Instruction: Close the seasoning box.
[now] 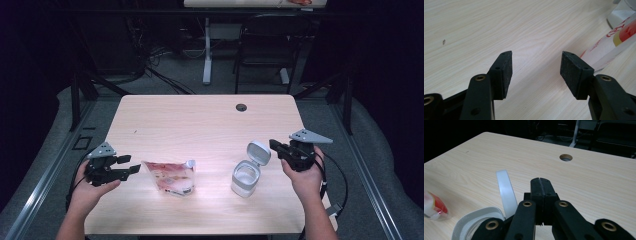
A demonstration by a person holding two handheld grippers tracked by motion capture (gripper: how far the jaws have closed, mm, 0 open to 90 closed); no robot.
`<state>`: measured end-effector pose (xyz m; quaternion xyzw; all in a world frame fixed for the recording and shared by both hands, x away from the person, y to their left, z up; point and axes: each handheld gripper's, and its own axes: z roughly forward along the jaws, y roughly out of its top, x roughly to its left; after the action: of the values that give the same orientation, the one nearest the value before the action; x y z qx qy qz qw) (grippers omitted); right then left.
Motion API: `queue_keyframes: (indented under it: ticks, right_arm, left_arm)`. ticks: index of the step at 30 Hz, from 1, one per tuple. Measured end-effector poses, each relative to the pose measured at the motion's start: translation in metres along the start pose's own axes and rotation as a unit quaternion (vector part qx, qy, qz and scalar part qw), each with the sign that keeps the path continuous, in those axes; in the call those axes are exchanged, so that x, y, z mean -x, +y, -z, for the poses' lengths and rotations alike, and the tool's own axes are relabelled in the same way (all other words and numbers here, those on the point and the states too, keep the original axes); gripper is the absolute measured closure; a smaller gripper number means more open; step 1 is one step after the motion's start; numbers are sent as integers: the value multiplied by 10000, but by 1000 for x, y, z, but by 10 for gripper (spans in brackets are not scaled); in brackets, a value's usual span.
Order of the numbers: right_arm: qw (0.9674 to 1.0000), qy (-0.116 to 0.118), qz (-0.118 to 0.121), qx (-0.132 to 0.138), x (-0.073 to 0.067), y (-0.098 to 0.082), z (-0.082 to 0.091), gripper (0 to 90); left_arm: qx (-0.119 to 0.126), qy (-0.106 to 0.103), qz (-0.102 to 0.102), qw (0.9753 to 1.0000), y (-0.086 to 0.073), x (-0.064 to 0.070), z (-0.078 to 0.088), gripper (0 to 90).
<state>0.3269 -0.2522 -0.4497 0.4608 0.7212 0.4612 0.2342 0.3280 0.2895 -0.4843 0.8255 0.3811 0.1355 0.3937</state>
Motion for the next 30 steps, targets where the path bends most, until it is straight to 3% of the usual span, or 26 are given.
queue_keyframes:
  ticks: [30]
  right_arm:
    - [9998,163,53,-51,-10,-8,-7,900]
  left_arm:
    - [11,-2,-28,10000,0,-1,1,434]
